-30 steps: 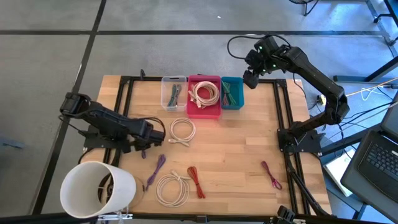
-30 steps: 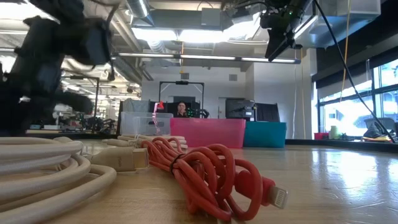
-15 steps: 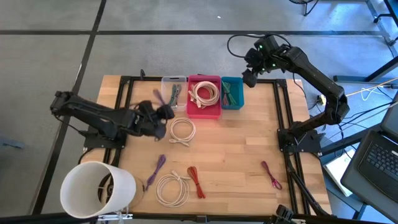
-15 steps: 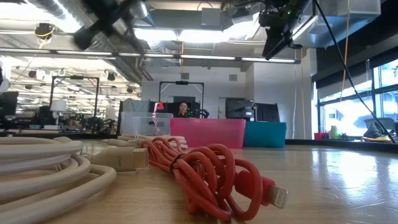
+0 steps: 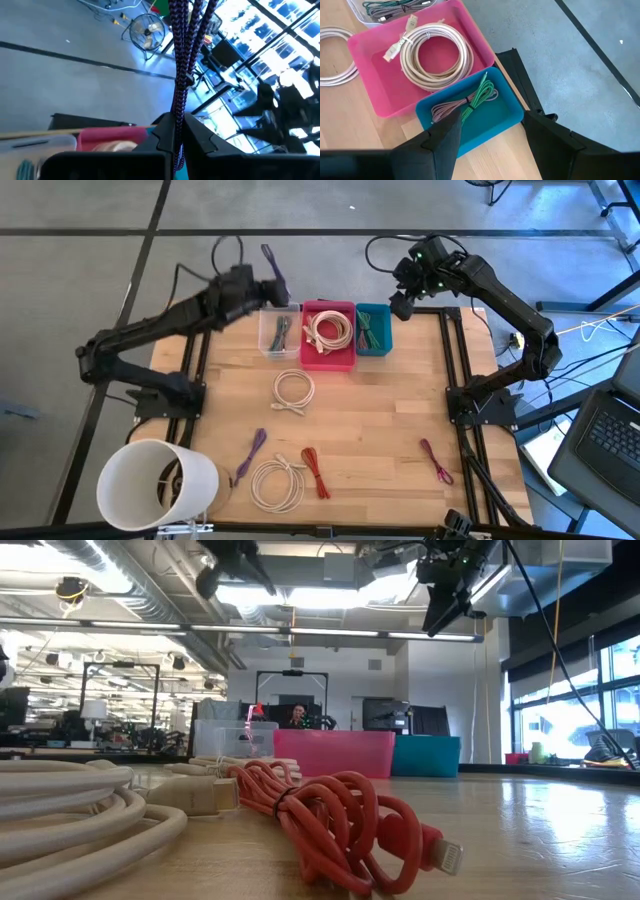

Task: Pick & Place USB Port
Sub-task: Put the purple patterned USB cable into the transparent bin

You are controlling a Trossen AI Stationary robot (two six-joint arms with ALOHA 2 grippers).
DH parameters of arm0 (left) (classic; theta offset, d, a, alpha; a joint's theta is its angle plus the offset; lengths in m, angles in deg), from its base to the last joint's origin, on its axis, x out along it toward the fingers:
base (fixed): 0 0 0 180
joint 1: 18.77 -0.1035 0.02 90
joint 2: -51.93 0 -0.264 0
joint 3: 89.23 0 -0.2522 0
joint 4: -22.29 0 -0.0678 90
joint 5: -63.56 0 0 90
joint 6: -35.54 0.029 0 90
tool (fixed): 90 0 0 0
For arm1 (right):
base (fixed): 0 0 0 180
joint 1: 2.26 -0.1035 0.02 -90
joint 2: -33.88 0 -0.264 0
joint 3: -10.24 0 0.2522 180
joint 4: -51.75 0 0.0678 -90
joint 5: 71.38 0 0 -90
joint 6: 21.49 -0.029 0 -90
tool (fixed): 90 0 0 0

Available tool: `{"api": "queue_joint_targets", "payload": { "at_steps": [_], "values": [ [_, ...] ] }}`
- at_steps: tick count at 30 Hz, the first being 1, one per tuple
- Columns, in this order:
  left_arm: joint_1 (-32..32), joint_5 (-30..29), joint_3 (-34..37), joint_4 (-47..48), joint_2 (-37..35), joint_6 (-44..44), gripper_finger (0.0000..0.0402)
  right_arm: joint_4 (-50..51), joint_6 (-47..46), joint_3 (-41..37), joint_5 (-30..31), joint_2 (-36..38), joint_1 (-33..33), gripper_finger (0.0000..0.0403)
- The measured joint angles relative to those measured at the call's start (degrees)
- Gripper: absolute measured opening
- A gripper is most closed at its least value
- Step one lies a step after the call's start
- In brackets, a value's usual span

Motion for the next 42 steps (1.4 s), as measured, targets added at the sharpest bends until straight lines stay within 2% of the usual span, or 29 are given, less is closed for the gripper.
{"api": "queue_joint_targets", "payload": {
  "at_steps": [5,9,15,21,32,42],
  "values": [
    [-8.5,10.9,-0.2,0.4,3.7,0.6,0.0008,0.1,-0.2,0.0,0.0,0.0,0.0,0.0220],
    [-11.6,15.9,-0.2,1.6,8.4,0.1,0.0008,0.0,-0.4,0.0,0.0,0.0,0.0,0.0220],
    [-14.4,19.7,-0.2,3.7,15.0,-1.8,0.0008,0.0,-1.7,0.0,0.0,0.0,0.0,0.0220],
    [-15.0,20.9,-0.2,11.5,20.3,-3.6,0.0008,0.1,-1.7,0.0,0.0,0.0,0.0,0.0220],
    [-14.7,29.1,-0.2,20.8,25.5,-7.8,0.0008,0.1,-1.7,0.0,0.0,0.0,0.0,0.0220],
    [-15.7,29.6,-0.2,25.3,30.0,-6.7,0.0008,0.1,-1.7,0.0,0.0,0.0,0.0,0.0220]
  ]
}}
